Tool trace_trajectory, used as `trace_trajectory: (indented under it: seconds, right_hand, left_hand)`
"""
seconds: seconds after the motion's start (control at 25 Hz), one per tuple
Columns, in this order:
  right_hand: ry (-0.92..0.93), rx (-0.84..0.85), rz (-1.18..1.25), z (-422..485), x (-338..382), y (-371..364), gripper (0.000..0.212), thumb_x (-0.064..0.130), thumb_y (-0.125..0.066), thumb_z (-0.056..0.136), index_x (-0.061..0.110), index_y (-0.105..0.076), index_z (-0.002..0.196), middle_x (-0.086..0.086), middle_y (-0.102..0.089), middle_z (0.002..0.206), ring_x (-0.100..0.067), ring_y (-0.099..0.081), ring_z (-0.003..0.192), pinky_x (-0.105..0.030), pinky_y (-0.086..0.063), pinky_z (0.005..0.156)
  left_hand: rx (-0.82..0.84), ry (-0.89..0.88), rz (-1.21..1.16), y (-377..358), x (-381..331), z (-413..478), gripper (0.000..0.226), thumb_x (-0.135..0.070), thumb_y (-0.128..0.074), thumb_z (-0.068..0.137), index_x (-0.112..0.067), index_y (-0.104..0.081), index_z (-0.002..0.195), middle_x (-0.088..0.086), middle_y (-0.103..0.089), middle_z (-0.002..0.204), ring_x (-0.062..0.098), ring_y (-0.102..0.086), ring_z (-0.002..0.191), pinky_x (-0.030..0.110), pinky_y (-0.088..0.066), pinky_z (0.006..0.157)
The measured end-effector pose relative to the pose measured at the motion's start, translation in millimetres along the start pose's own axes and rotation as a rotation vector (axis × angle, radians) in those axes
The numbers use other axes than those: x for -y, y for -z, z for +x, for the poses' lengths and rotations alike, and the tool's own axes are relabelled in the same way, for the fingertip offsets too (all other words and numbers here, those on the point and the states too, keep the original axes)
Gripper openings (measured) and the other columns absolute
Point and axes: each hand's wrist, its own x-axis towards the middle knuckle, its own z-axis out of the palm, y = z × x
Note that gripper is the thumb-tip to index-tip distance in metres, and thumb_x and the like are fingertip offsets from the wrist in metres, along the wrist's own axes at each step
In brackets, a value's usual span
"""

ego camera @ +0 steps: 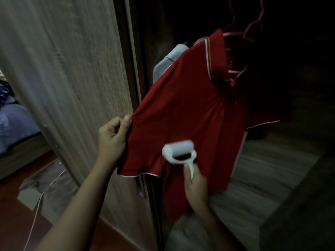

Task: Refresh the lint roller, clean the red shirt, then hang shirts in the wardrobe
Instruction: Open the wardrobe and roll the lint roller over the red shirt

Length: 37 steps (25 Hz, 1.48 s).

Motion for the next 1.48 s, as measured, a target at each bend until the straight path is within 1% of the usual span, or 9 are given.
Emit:
trace_trajectory:
  seconds: [0.24, 0.48, 0.64, 0.8, 0.88, 1.08, 1.2, 1.32, 1.48]
  right_hand:
    - [0.285, -0.232, 0.063, 96.4, 71.7, 36.9, 0.024, 0.030, -0.042, 0.093, 0.009, -0.051, 0.083, 0.008, -0.046, 0.053, -0.007, -0.038, 0.042, -0.025, -0.021, 0.046]
    - [-0.140, 0.100, -0.201, 9.5, -98.6, -15.9, 0.051, 0.048, -0.043, 0.091, 0.016, -0.048, 0.131, -0.013, -0.071, 0.100, -0.027, -0.069, 0.087, -0.024, -0.045, 0.069]
    - [0.120, -0.130, -0.006, 51.6, -17.7, 9.6, 0.042, 0.038, -0.041, 0.090, 0.000, -0.057, 0.092, -0.011, -0.058, 0.061, -0.018, -0.055, 0.051, -0.024, -0.027, 0.051]
    - [0.268, -0.240, 0.117, 100.5, 33.0, 15.1, 0.039, 0.034, -0.039, 0.092, -0.003, -0.053, 0.091, -0.011, -0.052, 0.060, -0.015, -0.045, 0.043, -0.022, -0.021, 0.049]
    - [0.203, -0.194, 0.078, 80.5, -8.5, -4.5, 0.047, 0.041, -0.036, 0.090, -0.002, -0.054, 0.094, -0.023, -0.060, 0.064, -0.033, -0.058, 0.052, -0.025, -0.024, 0.050]
    - [-0.166, 0.159, -0.265, 13.5, -154.8, -65.3, 0.057, 0.056, -0.039, 0.088, 0.010, -0.054, 0.118, -0.022, -0.071, 0.083, -0.037, -0.069, 0.070, -0.036, -0.049, 0.058]
    - [-0.210, 0.269, -0.309, 16.5, -202.3, -85.7, 0.082, 0.070, -0.020, 0.085, 0.006, -0.057, 0.120, -0.026, -0.071, 0.087, -0.041, -0.069, 0.072, -0.044, -0.055, 0.064]
    - [-0.280, 0.220, -0.342, 21.4, -159.6, -55.8, 0.065, 0.055, -0.037, 0.090, -0.001, -0.059, 0.116, -0.030, -0.068, 0.096, -0.045, -0.065, 0.089, -0.042, -0.051, 0.075]
    - [-0.158, 0.111, -0.154, 52.3, -87.0, 3.5, 0.025, 0.025, -0.046, 0.096, 0.003, -0.059, 0.098, -0.022, -0.069, 0.080, -0.034, -0.066, 0.073, -0.031, -0.038, 0.059]
  left_hand:
    - [0.002, -0.021, -0.035, 1.9, 3.5, -0.6, 0.052, -0.033, -0.050, 0.092, 0.006, -0.039, 0.059, -0.008, -0.032, 0.053, -0.001, -0.029, 0.049, 0.017, -0.025, 0.046]
    - [0.000, 0.010, 0.000, 2.9, -0.3, -1.0, 0.042, -0.023, -0.049, 0.096, -0.006, -0.041, 0.058, -0.012, -0.036, 0.048, -0.001, -0.031, 0.047, 0.015, -0.026, 0.045]
    - [-0.013, 0.034, 0.011, 1.6, -3.5, -1.9, 0.039, -0.023, -0.048, 0.096, -0.010, -0.041, 0.060, -0.013, -0.034, 0.049, -0.003, -0.029, 0.048, 0.016, -0.025, 0.045]
    - [-0.030, 0.038, 0.021, 1.2, -3.8, -2.5, 0.037, -0.021, -0.047, 0.096, -0.006, -0.045, 0.062, -0.012, -0.034, 0.050, -0.003, -0.029, 0.047, 0.015, -0.025, 0.045]
    - [-0.020, 0.040, 0.042, 1.1, -7.4, -2.8, 0.039, -0.021, -0.047, 0.097, 0.000, -0.047, 0.064, -0.007, -0.034, 0.053, -0.001, -0.030, 0.049, 0.017, -0.026, 0.046]
    - [0.017, -0.005, 0.104, 3.3, -4.2, -0.2, 0.055, -0.038, -0.046, 0.091, 0.008, -0.043, 0.061, -0.001, -0.034, 0.054, 0.001, -0.032, 0.048, 0.015, -0.027, 0.046]
    - [0.021, -0.014, 0.116, 4.5, -4.2, 0.6, 0.050, -0.040, -0.045, 0.090, -0.002, -0.043, 0.058, -0.007, -0.037, 0.050, 0.000, -0.033, 0.047, 0.014, -0.028, 0.047]
    - [0.044, -0.012, 0.108, 4.1, -6.2, 0.6, 0.044, -0.035, -0.045, 0.093, -0.010, -0.043, 0.057, -0.013, -0.040, 0.048, -0.001, -0.035, 0.046, 0.011, -0.030, 0.047]
    - [0.039, -0.019, 0.082, 3.5, -7.3, -1.0, 0.055, -0.033, -0.047, 0.095, 0.012, -0.043, 0.063, 0.000, -0.035, 0.054, 0.002, -0.034, 0.048, 0.015, -0.029, 0.046]
